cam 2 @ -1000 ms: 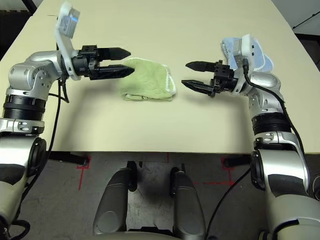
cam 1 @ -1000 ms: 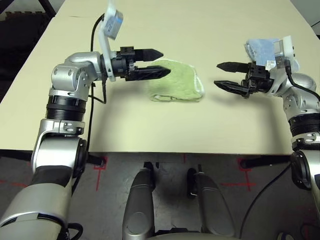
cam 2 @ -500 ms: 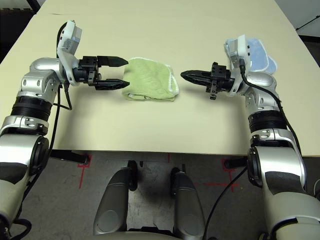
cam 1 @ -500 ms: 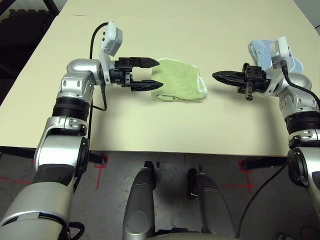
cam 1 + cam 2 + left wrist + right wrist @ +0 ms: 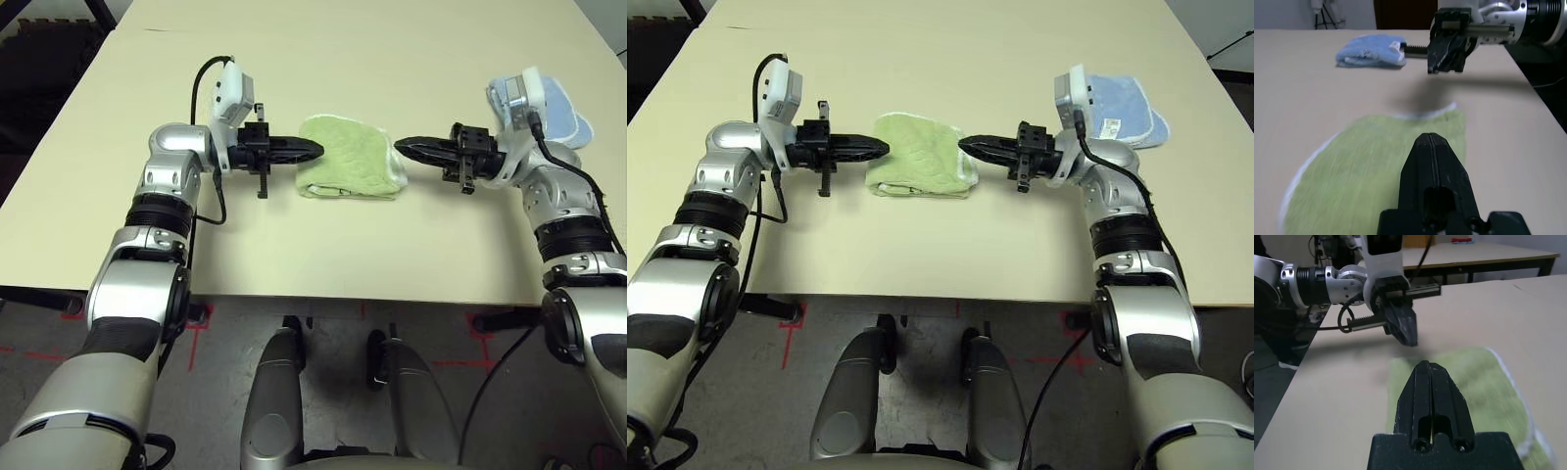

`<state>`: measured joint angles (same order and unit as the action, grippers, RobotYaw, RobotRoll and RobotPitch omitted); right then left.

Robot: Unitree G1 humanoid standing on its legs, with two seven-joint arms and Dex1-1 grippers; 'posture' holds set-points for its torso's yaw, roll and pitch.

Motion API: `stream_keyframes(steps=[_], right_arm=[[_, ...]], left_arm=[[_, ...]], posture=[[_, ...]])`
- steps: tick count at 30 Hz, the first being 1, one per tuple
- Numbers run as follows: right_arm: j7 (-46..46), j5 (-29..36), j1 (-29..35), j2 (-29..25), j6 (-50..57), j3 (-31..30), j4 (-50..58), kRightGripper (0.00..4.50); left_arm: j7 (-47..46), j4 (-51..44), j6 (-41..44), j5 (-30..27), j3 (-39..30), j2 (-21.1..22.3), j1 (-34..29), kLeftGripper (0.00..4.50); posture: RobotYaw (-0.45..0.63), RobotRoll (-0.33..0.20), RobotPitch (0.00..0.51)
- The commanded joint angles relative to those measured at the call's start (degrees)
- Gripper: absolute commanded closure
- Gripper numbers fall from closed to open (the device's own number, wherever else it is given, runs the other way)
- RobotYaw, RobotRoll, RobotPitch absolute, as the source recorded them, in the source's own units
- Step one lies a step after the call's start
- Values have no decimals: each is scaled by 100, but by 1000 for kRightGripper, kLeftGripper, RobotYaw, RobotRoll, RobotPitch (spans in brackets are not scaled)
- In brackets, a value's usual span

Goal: Fold the towel and set it aside.

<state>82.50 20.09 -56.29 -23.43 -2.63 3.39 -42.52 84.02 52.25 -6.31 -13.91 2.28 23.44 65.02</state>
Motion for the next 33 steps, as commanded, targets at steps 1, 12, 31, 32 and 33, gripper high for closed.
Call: stream_keyframes(steps=[1,12,31,32,33], right_arm=[[-57,-412,-28,15,-146,-305,-350,4500],[-604,-1529,-279,-132,-592,-866,-1546,4500],[-674,-1342,-367,55,-747,-492,-1611,4500],[-656,-1363,-359,11,-752,-494,-1628,4500],[-648,-1388,-354,-27,-761,-503,-1650,4500]], left_arm=[[-91,110,6,237,151,-160,87,4483],[-207,380,-95,625,283,-276,101,4483],[-1042,1353,-417,1570,606,-87,22,4483],[-1050,1390,-443,1616,627,-30,37,4483],[-1042,1419,-461,1652,643,23,51,4483]], posture=[[67,0,232],[71,0,235],[52,0,251],[52,0,251],[52,0,249]])
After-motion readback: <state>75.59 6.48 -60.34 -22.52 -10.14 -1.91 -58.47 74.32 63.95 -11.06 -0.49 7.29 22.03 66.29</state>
